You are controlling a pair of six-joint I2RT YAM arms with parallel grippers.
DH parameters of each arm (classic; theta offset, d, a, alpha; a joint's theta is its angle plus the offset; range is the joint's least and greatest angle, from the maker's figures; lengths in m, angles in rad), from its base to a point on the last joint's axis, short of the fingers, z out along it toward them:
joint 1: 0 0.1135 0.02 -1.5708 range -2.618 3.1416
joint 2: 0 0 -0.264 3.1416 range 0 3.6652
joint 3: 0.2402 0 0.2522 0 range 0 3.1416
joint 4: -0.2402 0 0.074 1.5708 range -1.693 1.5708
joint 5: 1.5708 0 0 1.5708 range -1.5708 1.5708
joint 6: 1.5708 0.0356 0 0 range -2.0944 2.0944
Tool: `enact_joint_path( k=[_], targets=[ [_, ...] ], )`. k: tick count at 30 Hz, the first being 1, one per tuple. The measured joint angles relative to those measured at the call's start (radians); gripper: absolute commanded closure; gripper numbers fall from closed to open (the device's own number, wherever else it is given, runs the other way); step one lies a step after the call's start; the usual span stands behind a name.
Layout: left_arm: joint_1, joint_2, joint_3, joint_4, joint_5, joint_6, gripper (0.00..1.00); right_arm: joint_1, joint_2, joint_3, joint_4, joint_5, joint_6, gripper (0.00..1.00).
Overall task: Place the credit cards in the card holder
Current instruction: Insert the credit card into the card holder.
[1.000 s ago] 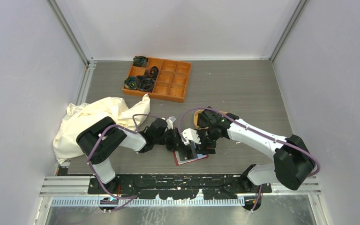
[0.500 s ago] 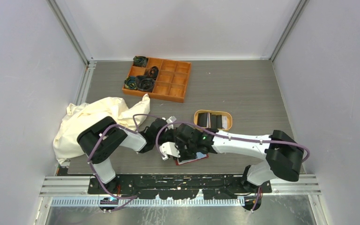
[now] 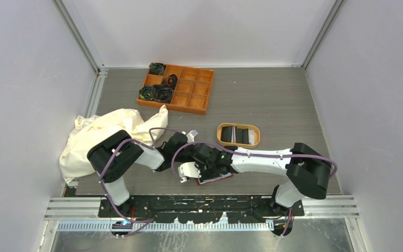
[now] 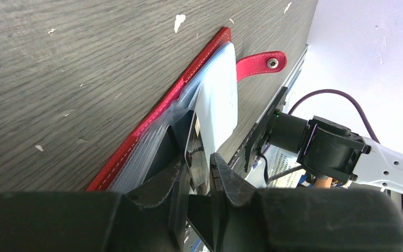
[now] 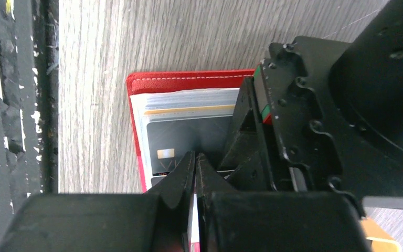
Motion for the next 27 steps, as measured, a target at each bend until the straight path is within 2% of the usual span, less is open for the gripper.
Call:
enact_joint_path(
  k=[14, 19, 24, 27],
  targets=[
    [0.006, 0.001, 0.000, 0.011, 0.008, 0.000, 0.71, -0.106, 0.006, 0.008, -0.146, 0.007, -0.085, 0.91],
    [0.011, -0.007, 0.000, 0.004, 0.010, 0.008, 0.69, -0.155, 0.000, 0.026, -0.195, -0.063, -0.084, 0.82],
    [0.013, -0.105, 0.001, -0.135, -0.031, 0.069, 0.70, -0.259, -0.086, 0.049, -0.251, -0.215, -0.076, 0.77],
    [0.015, -0.193, 0.014, -0.270, -0.076, 0.124, 0.75, -0.327, -0.145, 0.058, -0.270, -0.301, -0.069, 0.76]
  ],
)
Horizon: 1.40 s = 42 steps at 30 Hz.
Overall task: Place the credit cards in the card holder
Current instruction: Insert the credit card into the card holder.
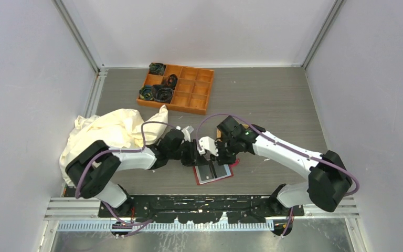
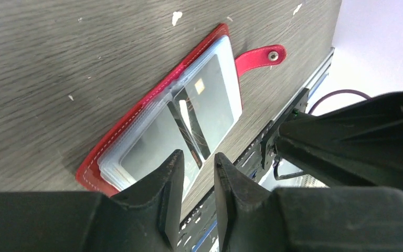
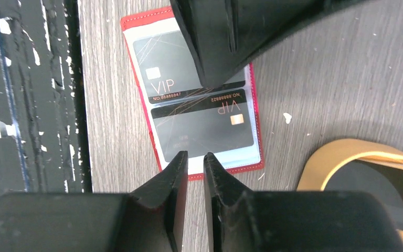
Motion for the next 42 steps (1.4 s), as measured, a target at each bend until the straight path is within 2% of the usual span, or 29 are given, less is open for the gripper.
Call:
enact_joint_path(
  k=[6, 10, 20, 37, 40, 42],
  targets=[
    [0.001, -0.110, 0.030, -0.137, -0.051, 0.068, 0.94, -0.060, -0.030, -0.001, -0.004, -0.105, 0.025, 0.79],
    [-0.003, -0.112, 0.027, -0.171, -0.070, 0.077, 1.00, -0.035, -0.029, -0.029, 0.055, -0.122, 0.064, 0.80],
    [-0.010, -0.072, -0.017, -0.164, -0.086, 0.076, 1.00, 0.146, 0.142, -0.052, 0.217, 0.064, 0.150, 0.80],
    [-0.010, -0.039, -0.032, -0.074, -0.077, 0.073, 1.00, 0.157, 0.208, -0.020, 0.177, 0.198, 0.090, 0.81],
    [-0.010, -0.039, -0.036, -0.065, -0.075, 0.073, 0.96, 0.157, 0.216, -0.009, 0.163, 0.193, 0.088, 0.78],
    [-0.010, -0.040, -0.037, -0.062, -0.075, 0.075, 0.92, 0.151, 0.217, 0.003, 0.141, 0.165, 0.095, 0.73]
  ],
)
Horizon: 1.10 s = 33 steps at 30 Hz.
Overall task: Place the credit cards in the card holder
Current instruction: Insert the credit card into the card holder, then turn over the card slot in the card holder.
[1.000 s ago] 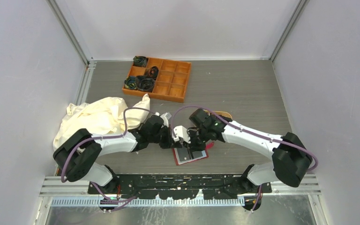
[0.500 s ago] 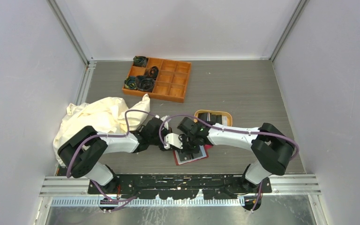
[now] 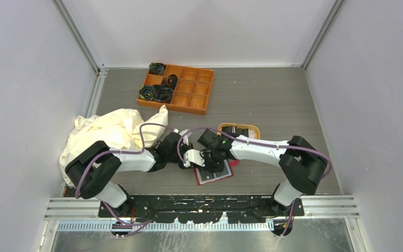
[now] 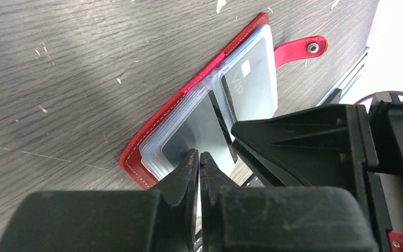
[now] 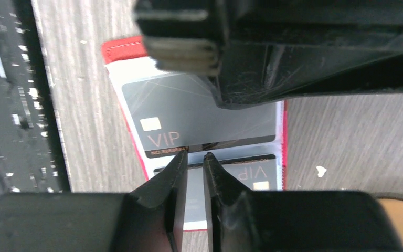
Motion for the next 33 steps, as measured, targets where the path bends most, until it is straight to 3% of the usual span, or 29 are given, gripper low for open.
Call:
enact_joint_path(
  k=[4, 10, 11, 16, 17, 23, 33],
  targets=[
    [-0.001, -0.039, -0.008, -0.017, -0.010, 0.022, 0.88, -0.040, -0.010, 0.027, -0.051, -0.116, 0.023, 0.63],
    [-0.019, -0.254, -0.034, -0.040, -0.063, 0.079, 0.80, -0.205, -0.111, 0.057, -0.121, -0.302, 0.085, 0.49],
    [-0.022, -0.291, -0.040, -0.040, -0.072, 0.089, 0.76, -0.237, -0.122, 0.064, -0.130, -0.331, 0.100, 0.48],
    [-0.028, -0.467, -0.142, 0.003, -0.126, 0.130, 0.34, -0.359, -0.101, 0.097, -0.193, -0.438, 0.186, 0.48],
    [-0.028, -0.492, -0.175, 0.022, -0.140, 0.127, 0.30, -0.372, -0.079, 0.109, -0.213, -0.450, 0.201, 0.48],
    [-0.028, -0.556, -0.337, 0.105, -0.195, 0.094, 0.33, -0.388, 0.074, 0.182, -0.299, -0.448, 0.266, 0.48],
    [-0.028, -0.526, -0.350, 0.128, -0.197, 0.034, 0.47, -0.388, 0.206, 0.222, -0.366, -0.359, 0.325, 0.48]
  ],
)
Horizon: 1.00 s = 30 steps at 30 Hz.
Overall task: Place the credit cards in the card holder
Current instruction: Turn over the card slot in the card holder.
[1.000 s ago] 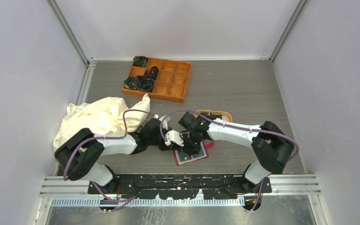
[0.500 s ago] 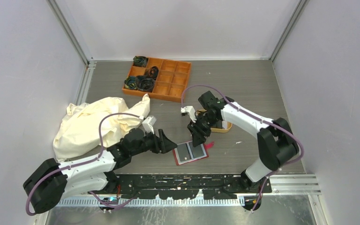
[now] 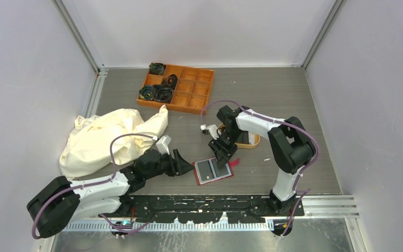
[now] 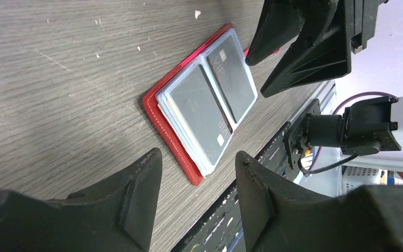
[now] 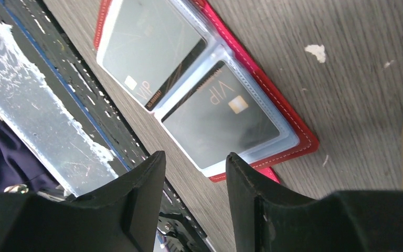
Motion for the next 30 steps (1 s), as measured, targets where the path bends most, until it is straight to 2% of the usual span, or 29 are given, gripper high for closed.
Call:
enact_joint_path(
  k=[16, 30],
  targets=[
    [-0.013, 0.197, 0.021, 0.011, 0.026, -0.041, 0.58, 0.000, 0.060, 0.022, -0.020, 0.075, 0.070, 0.43],
    [-0.053, 0.329, 0.092, 0.063, 0.027, -0.043, 0.62, -0.053, 0.099, 0.039, -0.037, -0.057, 0.085, 0.46]
  ],
)
